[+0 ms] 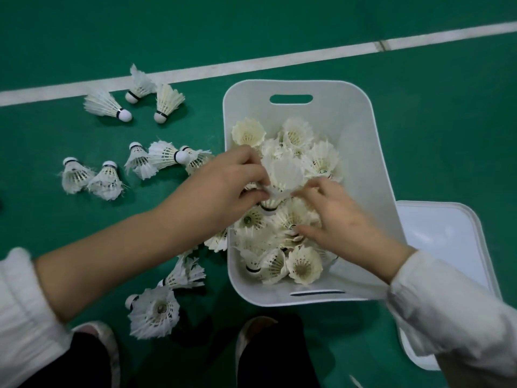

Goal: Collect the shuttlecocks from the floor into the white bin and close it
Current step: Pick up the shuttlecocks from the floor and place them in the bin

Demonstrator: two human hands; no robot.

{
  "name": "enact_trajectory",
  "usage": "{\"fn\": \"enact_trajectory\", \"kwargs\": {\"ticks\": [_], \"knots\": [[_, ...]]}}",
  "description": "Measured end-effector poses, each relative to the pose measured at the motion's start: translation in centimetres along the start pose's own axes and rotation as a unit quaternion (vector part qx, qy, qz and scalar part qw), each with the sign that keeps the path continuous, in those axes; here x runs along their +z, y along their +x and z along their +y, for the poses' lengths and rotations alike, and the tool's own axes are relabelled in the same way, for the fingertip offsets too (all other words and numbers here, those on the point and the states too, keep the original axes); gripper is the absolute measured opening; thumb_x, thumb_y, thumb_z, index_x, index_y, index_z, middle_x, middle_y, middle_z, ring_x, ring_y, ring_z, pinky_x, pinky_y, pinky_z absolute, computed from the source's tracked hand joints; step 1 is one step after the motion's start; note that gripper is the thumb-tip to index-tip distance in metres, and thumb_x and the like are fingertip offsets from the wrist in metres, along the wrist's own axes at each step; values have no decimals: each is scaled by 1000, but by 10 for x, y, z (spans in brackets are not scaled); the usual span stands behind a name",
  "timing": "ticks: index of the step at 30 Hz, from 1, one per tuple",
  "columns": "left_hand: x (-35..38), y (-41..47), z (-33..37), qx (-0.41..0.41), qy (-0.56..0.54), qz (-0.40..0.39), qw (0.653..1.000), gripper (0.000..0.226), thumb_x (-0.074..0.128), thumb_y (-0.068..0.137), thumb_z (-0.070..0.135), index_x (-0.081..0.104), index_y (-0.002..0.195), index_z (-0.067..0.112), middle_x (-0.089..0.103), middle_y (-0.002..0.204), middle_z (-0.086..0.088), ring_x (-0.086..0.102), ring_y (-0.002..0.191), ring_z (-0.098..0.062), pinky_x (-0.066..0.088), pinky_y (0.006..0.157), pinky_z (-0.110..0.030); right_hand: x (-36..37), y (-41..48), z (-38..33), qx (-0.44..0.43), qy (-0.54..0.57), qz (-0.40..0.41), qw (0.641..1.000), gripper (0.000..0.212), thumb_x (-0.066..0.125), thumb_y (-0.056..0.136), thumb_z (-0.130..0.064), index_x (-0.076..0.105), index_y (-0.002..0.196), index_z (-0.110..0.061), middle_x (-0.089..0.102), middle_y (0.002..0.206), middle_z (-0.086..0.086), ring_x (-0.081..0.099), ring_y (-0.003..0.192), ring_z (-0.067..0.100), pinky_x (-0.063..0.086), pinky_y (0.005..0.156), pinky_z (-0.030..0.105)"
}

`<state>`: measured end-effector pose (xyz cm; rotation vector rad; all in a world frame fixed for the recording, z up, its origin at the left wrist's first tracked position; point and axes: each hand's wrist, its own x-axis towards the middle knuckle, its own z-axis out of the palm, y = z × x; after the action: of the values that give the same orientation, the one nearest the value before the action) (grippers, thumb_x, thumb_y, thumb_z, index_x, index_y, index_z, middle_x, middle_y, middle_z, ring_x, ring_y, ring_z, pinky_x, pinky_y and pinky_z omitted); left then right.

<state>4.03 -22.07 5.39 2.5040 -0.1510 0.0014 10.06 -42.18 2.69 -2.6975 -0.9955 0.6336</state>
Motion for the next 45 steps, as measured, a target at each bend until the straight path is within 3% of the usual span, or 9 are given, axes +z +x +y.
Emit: {"fn": "enact_trajectory", "kwargs": {"ticks": [4, 8, 13, 18, 22, 30, 37, 41, 45], "knots": [[4, 0, 2, 25, -4, -17, 1000, 12, 66, 82, 21, 68, 91, 13, 56, 95, 3, 49, 82, -8, 39, 74, -22, -33, -12, -13, -32, 172, 65, 982, 65, 63, 84, -31, 28, 138, -40, 47, 109, -11, 57, 82, 7, 50, 74, 25], [6, 1, 7, 38, -7, -36, 999, 12, 63, 84, 23, 66, 92, 15, 55, 94, 6, 48, 79, -5, 44, 73, -26, -28, -8, -11, -72, 70, 83, 991, 24, 59, 87, -33, 62, 109, -24, 47, 104, -7, 55, 73, 13, 51, 68, 40], [-17, 1, 7, 4, -2, -57, 998, 26, 44, 87, 38, 58, 106, 27, 54, 100, 16, 54, 81, 1, 43, 76, -18, -22, -3, 6, -52, 38, 132, 989, 15, 61, 87, -26, 70, 94, -16, 54, 104, 5, 57, 86, 24, 51, 70, 43], [-37, -4, -9, -14, 99, -99, 990, 21, 42, 87, 40, 58, 96, 29, 58, 85, 15, 56, 75, -6, 47, 67, -30, -10, -1, 4, -72, -40, 95, 992, 17, 60, 88, -27, 69, 92, -13, 53, 102, 7, 55, 90, 25, 51, 67, 41], [-42, -11, -22, -21, 140, -145, 979, 20, 43, 88, 37, 59, 95, 29, 60, 87, 13, 54, 76, -10, 45, 66, -31, 6, 4, -1, -50, -84, 7, 995, 24, 52, 92, -29, 66, 102, -13, 48, 107, 6, 49, 102, 24, 47, 80, 36], [-49, -20, -36, -9, 175, -163, 971, 24, 35, 86, 42, 55, 92, 29, 59, 88, 12, 54, 79, -12, 48, 68, -34, -10, 7, -19, -22, -94, -20, 995, 35, 46, 91, -41, 55, 120, -23, 42, 127, 0, 44, 116, 18, 42, 90, 32], [-74, -38, -49, 10, 228, -214, 950, 20, 38, 91, 41, 53, 97, 31, 57, 96, 11, 54, 83, -12, 43, 65, -28, -48, 7, -77, -144, -57, 30, 988, 22, 50, 91, -25, 63, 106, -15, 57, 105, 3, 54, 99, 23, 50, 79, 42], [-103, -69, -71, -27, 233, -233, 944, 17, 41, 90, 41, 54, 96, 33, 58, 95, 13, 54, 80, -11, 45, 67, -28, -52, 19, -125, -227, -88, -11, 970, 24, 48, 92, -23, 59, 111, -14, 56, 108, 6, 53, 101, 25, 49, 82, 41], [-114, -120, -111, -96, 191, -186, 959, 15, 45, 89, 38, 56, 95, 31, 61, 94, 12, 54, 79, -11, 47, 70, -30, -9, 35, -175, -251, -129, -95, 955, 25, 45, 93, -24, 54, 111, -11, 52, 112, 9, 50, 104, 28, 45, 86, 43]]}}
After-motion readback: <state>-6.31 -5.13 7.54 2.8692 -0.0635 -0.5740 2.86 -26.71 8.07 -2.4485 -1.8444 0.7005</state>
